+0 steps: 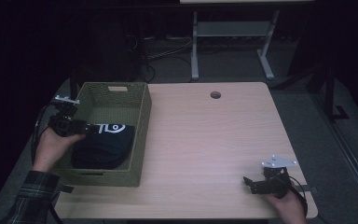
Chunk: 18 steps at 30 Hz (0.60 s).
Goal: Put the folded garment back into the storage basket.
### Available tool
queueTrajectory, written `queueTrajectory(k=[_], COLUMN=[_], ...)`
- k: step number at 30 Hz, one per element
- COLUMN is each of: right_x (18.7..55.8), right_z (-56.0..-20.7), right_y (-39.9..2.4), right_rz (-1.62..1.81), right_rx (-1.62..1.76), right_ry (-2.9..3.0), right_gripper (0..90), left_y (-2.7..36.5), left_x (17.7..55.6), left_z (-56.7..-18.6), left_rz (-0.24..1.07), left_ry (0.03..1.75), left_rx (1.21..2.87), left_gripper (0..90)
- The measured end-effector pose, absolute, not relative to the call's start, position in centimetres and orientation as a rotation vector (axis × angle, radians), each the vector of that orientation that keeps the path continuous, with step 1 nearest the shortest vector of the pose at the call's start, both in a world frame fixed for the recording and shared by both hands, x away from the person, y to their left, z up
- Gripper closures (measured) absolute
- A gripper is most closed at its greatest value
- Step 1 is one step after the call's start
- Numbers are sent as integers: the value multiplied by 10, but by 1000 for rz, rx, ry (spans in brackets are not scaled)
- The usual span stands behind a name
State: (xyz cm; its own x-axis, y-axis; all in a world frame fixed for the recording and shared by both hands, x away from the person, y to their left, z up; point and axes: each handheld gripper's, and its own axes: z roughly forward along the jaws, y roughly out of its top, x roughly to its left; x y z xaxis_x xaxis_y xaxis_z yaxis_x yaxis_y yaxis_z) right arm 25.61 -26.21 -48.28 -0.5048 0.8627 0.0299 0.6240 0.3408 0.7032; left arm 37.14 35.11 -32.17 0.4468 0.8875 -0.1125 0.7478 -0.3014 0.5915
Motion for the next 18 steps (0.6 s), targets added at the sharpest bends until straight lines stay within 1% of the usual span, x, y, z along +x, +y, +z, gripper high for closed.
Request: queueTrajectory(k=[6, 12, 18], right_x=[256, 256, 256], right_z=[-483, -483, -483], right_y=[-262, -262, -262], right_rz=[953, 953, 953], right_rx=[1316, 1316, 1316], right_ry=[2262, 2262, 2262], right_gripper=[24, 24, 24], left_y=[326, 300, 267], left_x=[368, 364, 361], left_z=[-314, -309, -311], left_rz=[328, 322, 296], left_ry=[1302, 1227, 1145], left_rx=[2099, 2098, 2107], left_gripper=[215, 175, 164])
